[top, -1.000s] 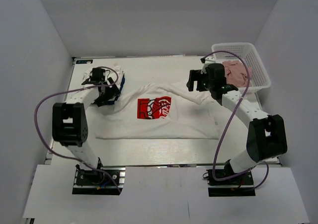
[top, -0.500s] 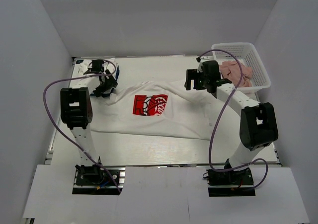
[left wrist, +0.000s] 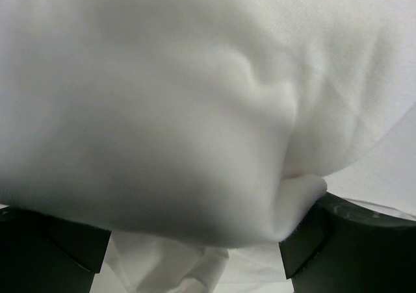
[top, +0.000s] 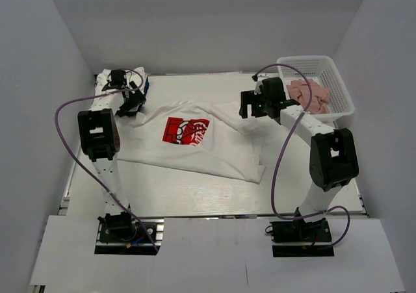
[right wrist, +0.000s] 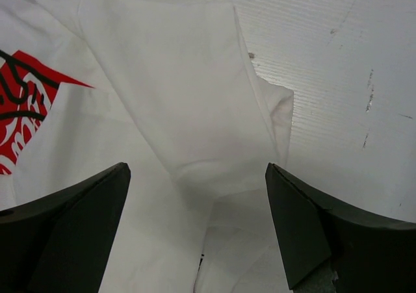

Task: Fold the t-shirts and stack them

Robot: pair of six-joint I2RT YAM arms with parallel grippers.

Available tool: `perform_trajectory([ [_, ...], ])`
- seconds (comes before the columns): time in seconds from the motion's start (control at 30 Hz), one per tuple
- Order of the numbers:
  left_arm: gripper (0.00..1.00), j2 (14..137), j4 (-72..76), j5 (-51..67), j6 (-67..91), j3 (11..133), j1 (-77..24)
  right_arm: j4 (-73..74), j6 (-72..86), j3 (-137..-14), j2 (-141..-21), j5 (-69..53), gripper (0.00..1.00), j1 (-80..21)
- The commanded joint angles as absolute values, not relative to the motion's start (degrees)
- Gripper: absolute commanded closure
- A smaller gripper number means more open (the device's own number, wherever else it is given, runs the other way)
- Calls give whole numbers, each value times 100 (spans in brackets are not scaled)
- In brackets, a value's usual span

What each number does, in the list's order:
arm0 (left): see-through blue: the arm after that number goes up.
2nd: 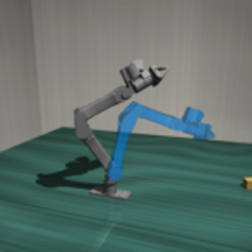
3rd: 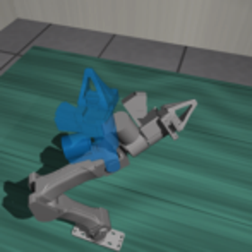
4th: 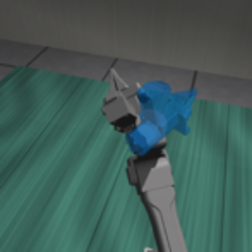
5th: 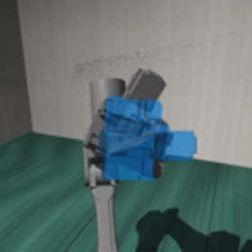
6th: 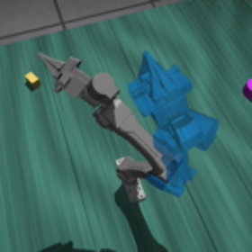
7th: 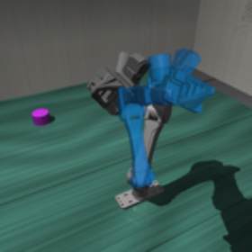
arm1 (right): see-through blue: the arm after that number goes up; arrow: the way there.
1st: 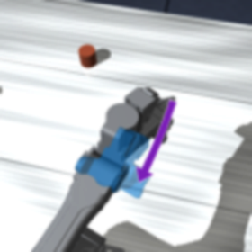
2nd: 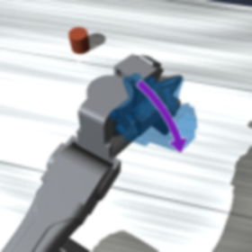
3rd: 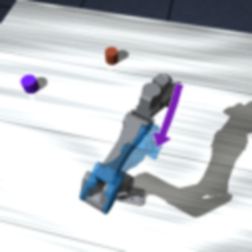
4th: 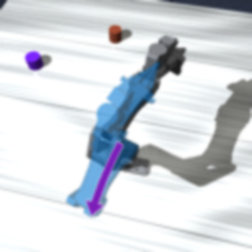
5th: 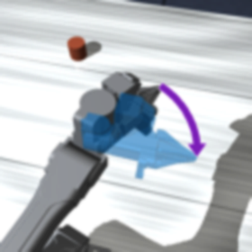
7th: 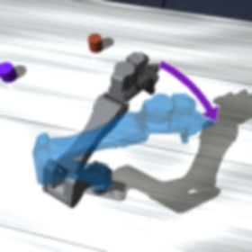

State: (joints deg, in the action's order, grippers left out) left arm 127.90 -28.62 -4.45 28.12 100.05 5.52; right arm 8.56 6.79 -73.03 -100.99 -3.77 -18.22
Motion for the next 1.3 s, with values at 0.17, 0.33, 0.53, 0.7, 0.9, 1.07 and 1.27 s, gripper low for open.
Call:
perform_trajectory([
  [0.17, 0, 12577, -2874, -176, 2654, 10081, 606, 1134, -423, -7313, -10344, -1827, 10, -2856],
  [0.33, 0, 12630, -2927, -176, 2654, 10195, 606, 1283, -246, -7269, -10643, -1635, 10, -3234],
  [0.53, 0, 12683, -3032, -229, 2654, 10406, 606, 1503, 149, -6691, -10723, -1609, 10, -3454],
  [0.7, 0, 12735, -3155, -369, 2654, 10512, 659, 1730, 334, -6250, -10574, -1144, 10, -3437],
  [0.9, 0, 12919, -3155, -369, 2602, 10626, 764, 2118, 580, -5889, -10442, -300, 10, -3296],
  [1.07, 0, 12981, -3261, -229, 2602, 10679, 817, 2171, 563, -5722, -10117, -18, 10, -3085],
  [1.27, 0, 12481, -2892, 298, 2462, 10151, 748, 2223, 37, -6178, -10029, -542, 10, -3032],
])
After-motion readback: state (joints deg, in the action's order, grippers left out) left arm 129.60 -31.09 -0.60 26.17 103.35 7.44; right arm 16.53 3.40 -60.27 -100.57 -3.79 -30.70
